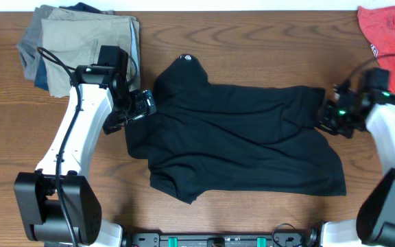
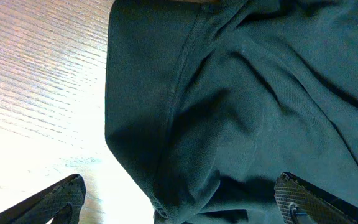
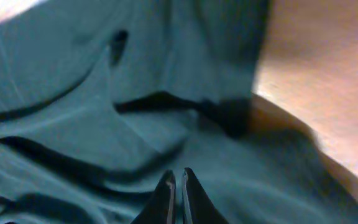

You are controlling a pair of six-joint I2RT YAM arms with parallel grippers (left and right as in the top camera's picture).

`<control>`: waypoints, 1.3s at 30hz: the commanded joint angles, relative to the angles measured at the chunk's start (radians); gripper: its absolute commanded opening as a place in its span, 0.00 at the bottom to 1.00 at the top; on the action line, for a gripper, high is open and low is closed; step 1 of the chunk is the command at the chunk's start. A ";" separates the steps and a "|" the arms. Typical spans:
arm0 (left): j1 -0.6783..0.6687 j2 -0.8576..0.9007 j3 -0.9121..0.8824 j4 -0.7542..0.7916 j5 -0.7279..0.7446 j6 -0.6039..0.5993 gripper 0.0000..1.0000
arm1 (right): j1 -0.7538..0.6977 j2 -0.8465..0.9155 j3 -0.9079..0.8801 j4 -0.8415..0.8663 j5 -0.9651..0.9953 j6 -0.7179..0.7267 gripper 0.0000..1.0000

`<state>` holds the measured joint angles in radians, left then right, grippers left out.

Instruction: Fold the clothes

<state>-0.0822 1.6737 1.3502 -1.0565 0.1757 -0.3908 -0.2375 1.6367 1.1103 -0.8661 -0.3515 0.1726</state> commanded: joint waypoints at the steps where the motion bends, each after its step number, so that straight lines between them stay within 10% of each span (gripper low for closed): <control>1: 0.001 0.006 -0.027 0.000 -0.011 0.013 0.98 | 0.063 0.055 0.011 0.039 0.048 0.048 0.04; 39: 0.002 0.006 -0.088 0.083 -0.012 0.014 0.98 | -0.151 0.342 0.195 0.188 0.258 0.080 0.01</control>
<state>-0.0822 1.6756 1.2671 -0.9714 0.1761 -0.3908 -0.3691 1.9667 1.2469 -0.6693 -0.1459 0.2459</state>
